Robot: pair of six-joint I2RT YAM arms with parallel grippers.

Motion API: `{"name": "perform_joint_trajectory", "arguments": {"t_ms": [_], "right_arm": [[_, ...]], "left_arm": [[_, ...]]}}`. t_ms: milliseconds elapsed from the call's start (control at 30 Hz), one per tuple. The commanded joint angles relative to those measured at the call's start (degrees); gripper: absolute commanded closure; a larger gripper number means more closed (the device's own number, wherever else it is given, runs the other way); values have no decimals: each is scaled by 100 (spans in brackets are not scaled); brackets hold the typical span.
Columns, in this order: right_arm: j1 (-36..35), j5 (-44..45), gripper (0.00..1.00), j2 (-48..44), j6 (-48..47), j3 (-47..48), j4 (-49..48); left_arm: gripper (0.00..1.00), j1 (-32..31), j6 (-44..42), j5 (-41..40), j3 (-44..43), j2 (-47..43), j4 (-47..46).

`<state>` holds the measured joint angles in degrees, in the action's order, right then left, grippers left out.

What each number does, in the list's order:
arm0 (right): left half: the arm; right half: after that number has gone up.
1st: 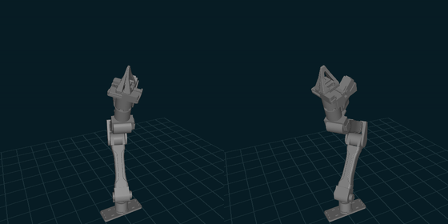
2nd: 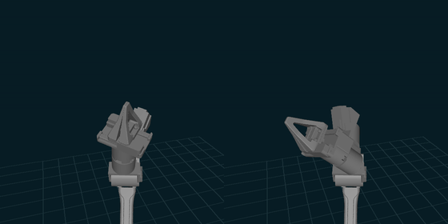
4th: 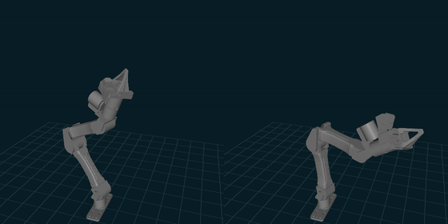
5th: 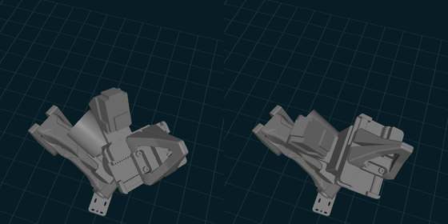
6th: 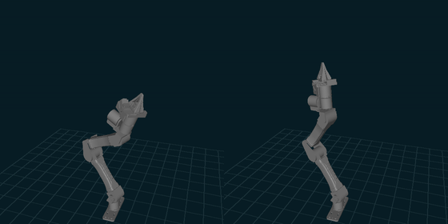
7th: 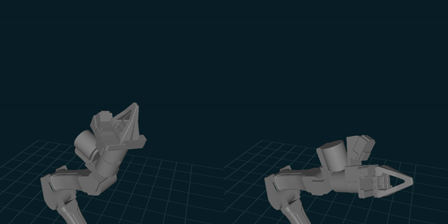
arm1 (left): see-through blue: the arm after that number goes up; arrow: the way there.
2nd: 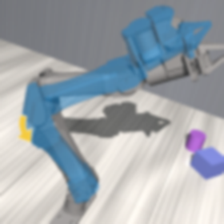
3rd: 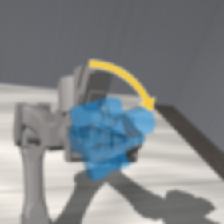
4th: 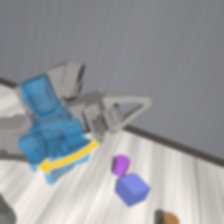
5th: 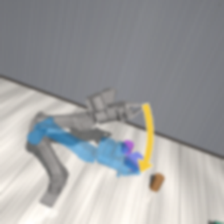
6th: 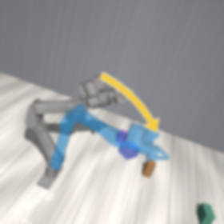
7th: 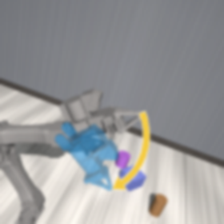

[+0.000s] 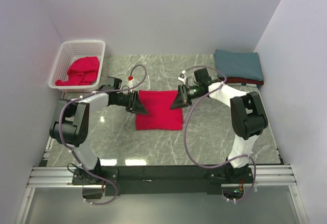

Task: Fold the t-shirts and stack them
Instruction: Fold the tshirt

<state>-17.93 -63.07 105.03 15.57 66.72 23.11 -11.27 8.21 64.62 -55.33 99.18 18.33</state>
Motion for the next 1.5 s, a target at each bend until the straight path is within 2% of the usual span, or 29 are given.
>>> {"name": "perform_joint_trajectory", "arguments": {"t_ms": [0, 67, 100, 167, 200, 333, 500, 633, 700, 800, 900, 933, 1033, 1100, 1133, 1233, 1333, 1467], "right_arm": [[-236, -57, 87, 402, 1043, 595, -1194], [-333, 13, 87, 833, 1237, 772, -1528], [-368, 66, 87, 991, 1290, 955, -1642], [-474, 40, 87, 1580, 1387, 1219, -1767], [-483, 40, 89, 1964, 1370, 1482, -1706], [-325, 295, 89, 2468, 642, 1669, -960], [79, 119, 90, 2610, 17, 1538, -186], [159, 102, 90, 2172, -1089, 1721, 1052], [167, -64, 89, 1839, -1162, 1861, 1160], [176, -258, 88, 1679, -794, 2090, 889], [167, -329, 87, 1643, 320, 1995, -374], [167, -320, 87, 1695, 837, 2003, -978], [150, -329, 86, 2195, 1508, 2309, -1615], [132, -206, 87, 2598, 1876, 2468, -1809], [150, -197, 87, 2723, 2062, 2451, -2211], [255, -145, 87, 3180, 2449, 2486, -2609], [474, 48, 88, 3453, 2477, 2539, -2611], [694, 356, 87, 3542, 2679, 2355, -2698]], "left_arm": [[68, -173, 1576, -273, 101, 241, -2102], [68, -244, 1929, -536, -21, 635, -2560], [68, -305, 1913, -973, -135, 812, -2632], [69, -288, 2061, -1039, -459, 1469, -2729], [69, -236, 2132, -1039, -539, 1673, -2755], [70, 19, 2475, -820, -427, 2158, -2852], [69, 247, 2195, -459, 197, 1931, -2625], [68, 309, 1300, -301, 383, 1274, -1869], [68, 309, 1184, -222, 348, 982, -1727], [67, 292, 1568, -239, 129, 630, -2297], [66, 196, 2140, -379, -302, 778, -2867], [66, 169, 2272, -423, -425, 883, -2992], [66, 107, 3034, -538, -865, 1549, -3648], [67, 116, 3248, -704, -1128, 1823, -3827], [67, 116, 3431, -740, -1303, 2112, -4054], [66, 204, 3748, -819, -1533, 2543, -4327], [67, 327, 3776, -1029, -1612, 2851, -4259], [67, 511, 4232, -1083, -1358, 3090, -4696]]}}
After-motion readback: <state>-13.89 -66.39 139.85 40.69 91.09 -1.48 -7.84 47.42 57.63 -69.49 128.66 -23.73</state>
